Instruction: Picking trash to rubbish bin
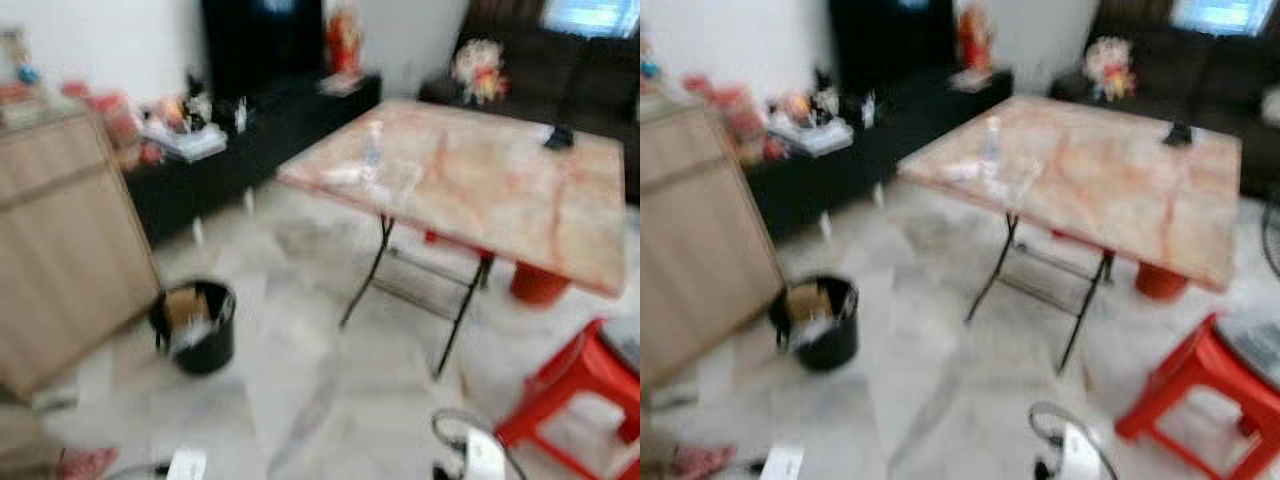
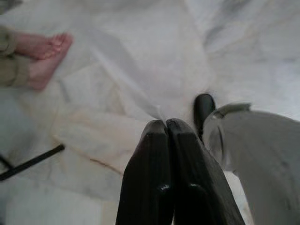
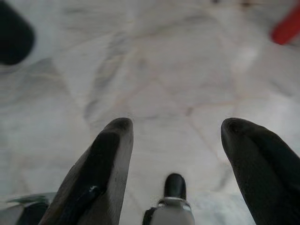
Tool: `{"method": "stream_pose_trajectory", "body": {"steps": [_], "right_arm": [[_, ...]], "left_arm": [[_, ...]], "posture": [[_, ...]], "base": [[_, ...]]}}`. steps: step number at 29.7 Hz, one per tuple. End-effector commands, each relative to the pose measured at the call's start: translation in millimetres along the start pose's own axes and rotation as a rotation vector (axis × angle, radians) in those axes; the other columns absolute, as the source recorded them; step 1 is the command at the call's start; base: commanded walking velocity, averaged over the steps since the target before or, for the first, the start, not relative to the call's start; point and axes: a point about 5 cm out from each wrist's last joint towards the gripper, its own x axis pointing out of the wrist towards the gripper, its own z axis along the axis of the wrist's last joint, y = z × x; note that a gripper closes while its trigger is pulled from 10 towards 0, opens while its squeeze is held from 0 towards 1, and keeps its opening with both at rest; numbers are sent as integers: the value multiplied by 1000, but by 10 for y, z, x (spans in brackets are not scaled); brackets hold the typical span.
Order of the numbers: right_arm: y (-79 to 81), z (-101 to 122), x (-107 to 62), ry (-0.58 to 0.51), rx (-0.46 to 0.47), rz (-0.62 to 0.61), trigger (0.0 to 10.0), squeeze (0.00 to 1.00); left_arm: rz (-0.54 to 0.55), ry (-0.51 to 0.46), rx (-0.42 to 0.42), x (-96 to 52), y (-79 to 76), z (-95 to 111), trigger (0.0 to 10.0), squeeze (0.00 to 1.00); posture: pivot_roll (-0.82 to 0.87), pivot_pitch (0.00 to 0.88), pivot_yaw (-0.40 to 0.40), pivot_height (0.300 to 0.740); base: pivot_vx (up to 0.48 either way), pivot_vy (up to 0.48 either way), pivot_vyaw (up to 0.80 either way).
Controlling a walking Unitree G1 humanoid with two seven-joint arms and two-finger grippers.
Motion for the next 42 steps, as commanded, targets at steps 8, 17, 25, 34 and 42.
{"method": "stream_pose_trajectory", "body": {"steps": [8,17,25,34,42], "right_arm": [[-105,41,-6,-6,-12,-26,10000,0],[-153,106,-7,-41,32,-37,10000,0],[-173,105,-9,-32,-17,-44,10000,0],[-197,118,-10,-35,-11,-59,10000,0],[-192,158,-5,-41,-17,-52,10000,0]], "left_arm": [[-12,-1,18,2,-60,14,10000,0],[3,13,32,2,-69,-2,10000,0],[-1,16,28,-4,-89,-25,10000,0],[-6,17,25,-6,-117,-31,10000,0],[-10,19,23,-9,-138,-41,10000,0]], "posture": [[21,0,-27,740],[17,0,-36,740],[18,0,-43,740],[21,0,-55,740],[20,0,-64,740]], "base": [[0,0,800],[267,0,0],[369,0,0],[371,0,581],[370,0,211]]}}
